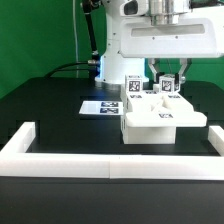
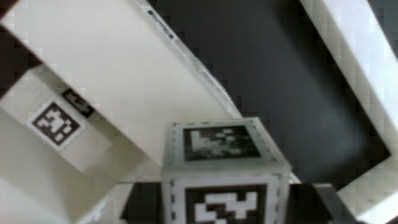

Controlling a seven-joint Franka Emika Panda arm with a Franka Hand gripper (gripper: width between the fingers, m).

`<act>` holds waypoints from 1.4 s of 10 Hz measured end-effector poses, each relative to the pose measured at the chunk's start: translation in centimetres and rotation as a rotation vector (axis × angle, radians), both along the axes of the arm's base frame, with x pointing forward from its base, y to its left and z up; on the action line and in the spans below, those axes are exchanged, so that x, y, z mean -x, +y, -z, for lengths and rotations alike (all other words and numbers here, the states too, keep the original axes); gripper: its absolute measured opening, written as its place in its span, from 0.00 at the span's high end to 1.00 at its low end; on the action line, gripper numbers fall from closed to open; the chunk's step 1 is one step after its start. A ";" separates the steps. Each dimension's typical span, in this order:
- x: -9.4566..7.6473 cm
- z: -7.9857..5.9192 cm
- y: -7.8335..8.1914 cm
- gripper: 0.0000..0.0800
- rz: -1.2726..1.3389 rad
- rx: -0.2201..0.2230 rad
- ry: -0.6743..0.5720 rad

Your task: Assemble chair

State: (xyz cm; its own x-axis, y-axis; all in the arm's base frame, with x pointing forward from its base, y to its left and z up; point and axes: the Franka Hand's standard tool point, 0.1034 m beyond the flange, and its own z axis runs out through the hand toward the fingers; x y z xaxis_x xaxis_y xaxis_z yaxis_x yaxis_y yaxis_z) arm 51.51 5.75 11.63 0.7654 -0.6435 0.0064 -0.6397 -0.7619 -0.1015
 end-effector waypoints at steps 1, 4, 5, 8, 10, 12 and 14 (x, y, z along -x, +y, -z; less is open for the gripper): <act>0.0 0.0 0.0 0.64 0.063 -0.005 0.005; 0.0 0.0 0.1 0.64 0.248 -0.025 0.018; 0.0 0.0 0.2 0.64 0.305 -0.029 0.023; 0.0 0.0 0.3 0.64 0.448 -0.041 0.034; 0.0 0.0 0.5 0.64 0.578 -0.058 0.046; 0.1 0.0 0.6 0.45 0.523 -0.053 0.042; 0.1 0.0 0.6 0.22 0.515 -0.053 0.042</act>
Offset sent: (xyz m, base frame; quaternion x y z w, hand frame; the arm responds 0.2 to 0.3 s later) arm 0.0000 0.0000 0.0000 0.0000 0.0000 0.1938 0.9810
